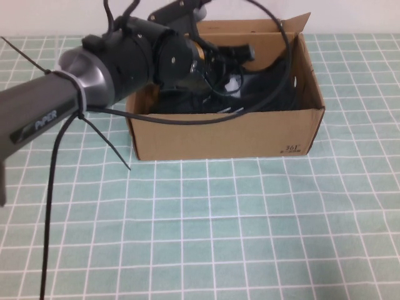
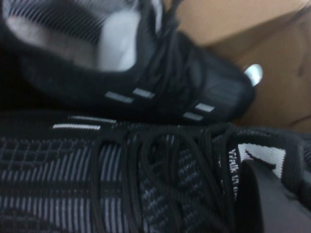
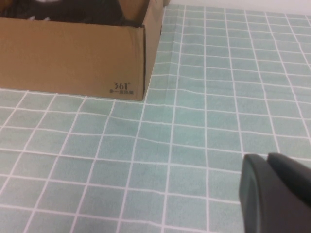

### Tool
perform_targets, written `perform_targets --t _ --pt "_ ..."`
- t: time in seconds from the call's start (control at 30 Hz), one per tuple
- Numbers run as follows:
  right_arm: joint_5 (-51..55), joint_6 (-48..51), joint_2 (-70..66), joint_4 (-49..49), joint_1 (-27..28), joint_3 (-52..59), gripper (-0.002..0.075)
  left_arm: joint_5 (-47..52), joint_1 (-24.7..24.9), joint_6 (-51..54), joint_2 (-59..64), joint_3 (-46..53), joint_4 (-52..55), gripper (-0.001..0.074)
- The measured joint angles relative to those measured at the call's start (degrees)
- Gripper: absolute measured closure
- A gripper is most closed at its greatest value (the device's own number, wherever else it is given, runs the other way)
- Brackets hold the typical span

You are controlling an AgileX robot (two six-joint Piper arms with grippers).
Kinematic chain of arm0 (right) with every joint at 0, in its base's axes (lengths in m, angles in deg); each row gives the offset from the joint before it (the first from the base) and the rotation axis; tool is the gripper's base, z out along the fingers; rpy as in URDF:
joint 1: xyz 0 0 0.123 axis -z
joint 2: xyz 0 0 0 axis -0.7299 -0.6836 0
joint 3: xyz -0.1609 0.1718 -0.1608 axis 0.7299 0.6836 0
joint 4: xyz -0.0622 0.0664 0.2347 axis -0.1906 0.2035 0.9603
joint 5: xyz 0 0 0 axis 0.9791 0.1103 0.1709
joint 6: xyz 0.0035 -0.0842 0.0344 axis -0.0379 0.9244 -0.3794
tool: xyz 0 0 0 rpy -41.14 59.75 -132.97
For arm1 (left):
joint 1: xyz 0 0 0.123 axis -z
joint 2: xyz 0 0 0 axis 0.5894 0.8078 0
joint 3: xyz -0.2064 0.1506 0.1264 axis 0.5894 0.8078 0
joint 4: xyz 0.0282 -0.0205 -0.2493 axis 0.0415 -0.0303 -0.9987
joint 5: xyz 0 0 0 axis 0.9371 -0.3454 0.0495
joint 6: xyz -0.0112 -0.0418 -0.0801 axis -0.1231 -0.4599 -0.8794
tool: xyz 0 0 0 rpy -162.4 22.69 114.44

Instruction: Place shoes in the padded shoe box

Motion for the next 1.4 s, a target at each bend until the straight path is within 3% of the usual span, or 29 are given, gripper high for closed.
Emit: perform_targets --t 0.3,0.57,0.73,0.8,0.93,1.03,1.2,1.4 --pt "0.00 -0.13 0.00 0.00 0.00 0.00 0.0734 0.44 0.00 0.34 1.62 0.00 0.00 0.0707" --pt "0.00 -0.13 0.00 0.00 0.00 0.00 0.0734 -1.34 0.00 0.34 0.91 -0.06 -1.24 0.0362" --pt "0.00 -0.13 0.00 0.00 0.00 0.00 0.0734 -0.82 0.00 6.71 -2.56 -0.06 -1.55 0.0315" --pt "0.00 -0.13 0.00 0.11 0.00 0.00 0.0734 -0.20 0.00 10.87 -4.97 -0.06 -1.55 0.0344" --pt "-0.21 -0.13 0.00 2.74 0.00 0.00 0.0734 4.02 -0.10 20.25 -11.10 -0.06 1.15 0.0589" --pt "-0.64 -0.13 0.00 4.25 0.00 0.58 0.0733 8.34 -0.25 22.59 -15.51 -0.06 7.09 0.0692" --pt "-6.28 0.15 0.00 2.62 0.00 3.97 0.0734 17.25 -0.71 26.54 -23.25 0.37 14.35 0.0726" --pt "-7.27 0.15 0.00 2.78 0.00 4.62 0.0734 17.64 -0.71 33.19 -37.77 10.46 10.86 0.0730"
